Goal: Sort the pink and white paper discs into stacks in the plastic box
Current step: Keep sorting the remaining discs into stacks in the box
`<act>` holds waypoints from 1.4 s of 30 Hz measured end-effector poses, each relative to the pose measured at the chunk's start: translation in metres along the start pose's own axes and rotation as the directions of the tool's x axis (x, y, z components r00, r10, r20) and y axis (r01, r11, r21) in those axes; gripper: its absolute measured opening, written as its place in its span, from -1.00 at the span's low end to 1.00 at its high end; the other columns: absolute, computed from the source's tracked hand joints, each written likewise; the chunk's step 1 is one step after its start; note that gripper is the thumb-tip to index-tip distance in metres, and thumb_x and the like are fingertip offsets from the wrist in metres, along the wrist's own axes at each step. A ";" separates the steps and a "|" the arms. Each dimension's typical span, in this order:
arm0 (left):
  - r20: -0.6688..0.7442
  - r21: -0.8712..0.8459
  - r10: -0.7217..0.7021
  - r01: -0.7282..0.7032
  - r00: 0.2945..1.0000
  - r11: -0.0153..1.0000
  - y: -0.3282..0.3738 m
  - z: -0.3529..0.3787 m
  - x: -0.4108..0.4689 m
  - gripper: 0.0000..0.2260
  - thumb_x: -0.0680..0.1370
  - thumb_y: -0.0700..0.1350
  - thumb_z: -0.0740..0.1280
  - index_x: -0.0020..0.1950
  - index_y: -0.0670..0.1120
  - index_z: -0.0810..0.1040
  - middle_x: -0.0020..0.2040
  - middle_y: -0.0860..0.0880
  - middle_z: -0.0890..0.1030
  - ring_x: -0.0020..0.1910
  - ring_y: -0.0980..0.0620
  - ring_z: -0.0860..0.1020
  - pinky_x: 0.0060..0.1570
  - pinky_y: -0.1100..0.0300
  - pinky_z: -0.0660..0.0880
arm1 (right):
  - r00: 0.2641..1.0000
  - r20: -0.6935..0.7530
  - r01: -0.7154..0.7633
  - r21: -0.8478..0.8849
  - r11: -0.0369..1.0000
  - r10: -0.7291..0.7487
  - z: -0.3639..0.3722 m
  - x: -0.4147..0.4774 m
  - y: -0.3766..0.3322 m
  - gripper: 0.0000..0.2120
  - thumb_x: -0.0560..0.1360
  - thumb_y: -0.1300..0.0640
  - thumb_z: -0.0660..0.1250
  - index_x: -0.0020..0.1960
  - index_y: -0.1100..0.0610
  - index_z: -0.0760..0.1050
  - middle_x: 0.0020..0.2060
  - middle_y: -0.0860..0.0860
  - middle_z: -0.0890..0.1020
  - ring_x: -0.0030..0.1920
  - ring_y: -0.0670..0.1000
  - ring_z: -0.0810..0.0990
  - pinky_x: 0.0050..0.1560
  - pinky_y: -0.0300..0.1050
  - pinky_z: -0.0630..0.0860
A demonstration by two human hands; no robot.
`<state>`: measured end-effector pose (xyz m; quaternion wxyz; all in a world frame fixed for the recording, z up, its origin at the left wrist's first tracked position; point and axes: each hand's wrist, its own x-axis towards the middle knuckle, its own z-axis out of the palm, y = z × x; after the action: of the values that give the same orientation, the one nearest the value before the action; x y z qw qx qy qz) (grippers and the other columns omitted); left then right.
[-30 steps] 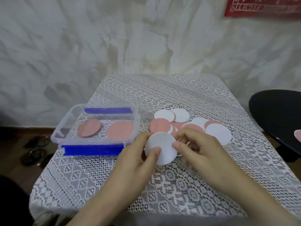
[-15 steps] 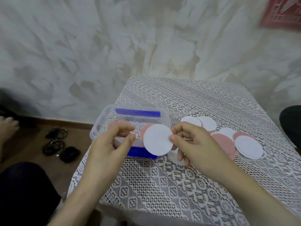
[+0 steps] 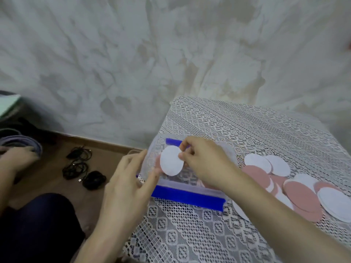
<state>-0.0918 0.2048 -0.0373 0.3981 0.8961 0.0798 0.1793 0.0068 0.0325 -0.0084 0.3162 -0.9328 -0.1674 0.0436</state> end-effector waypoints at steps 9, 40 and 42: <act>0.063 0.005 -0.012 0.011 0.998 1.000 -0.009 -0.004 0.006 -0.34 0.43 0.42 0.10 0.49 0.22 0.36 0.21 0.34 0.39 -0.15 0.26 0.55 -0.08 0.03 0.56 | 0.988 0.142 0.123 -0.471 0.873 -0.063 0.015 0.015 -0.006 -0.84 0.59 -0.07 0.24 0.09 -0.02 0.47 -0.13 -0.02 0.63 -0.05 0.13 0.57 -0.17 -0.02 0.48; 0.076 0.524 0.242 -0.246 0.967 0.816 0.023 0.008 0.042 -0.69 0.53 0.10 0.35 0.20 0.00 0.58 0.09 -0.03 0.59 0.04 -0.12 0.50 -0.07 0.02 0.46 | 0.949 0.065 0.276 -0.648 0.710 -0.310 -0.014 -0.019 -0.002 -0.73 0.66 -0.07 0.20 0.22 0.08 0.49 0.01 0.07 0.64 0.11 0.18 0.53 -0.12 -0.01 0.35; 0.110 0.552 0.283 -0.295 0.953 0.780 0.033 0.015 0.045 -0.70 0.52 0.09 0.36 0.17 -0.04 0.60 0.06 -0.05 0.61 0.02 -0.14 0.53 -0.08 0.02 0.47 | 0.950 0.029 0.253 -0.660 0.708 -0.312 -0.023 -0.028 0.003 -0.70 0.66 -0.10 0.19 0.21 0.08 0.49 0.03 0.06 0.63 0.12 0.17 0.52 -0.08 -0.01 0.35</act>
<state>-0.0442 0.1853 -0.0111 0.0851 0.9766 -0.0135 0.1973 -0.0146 0.0070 0.0071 -0.0210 -0.9481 -0.2990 -0.1065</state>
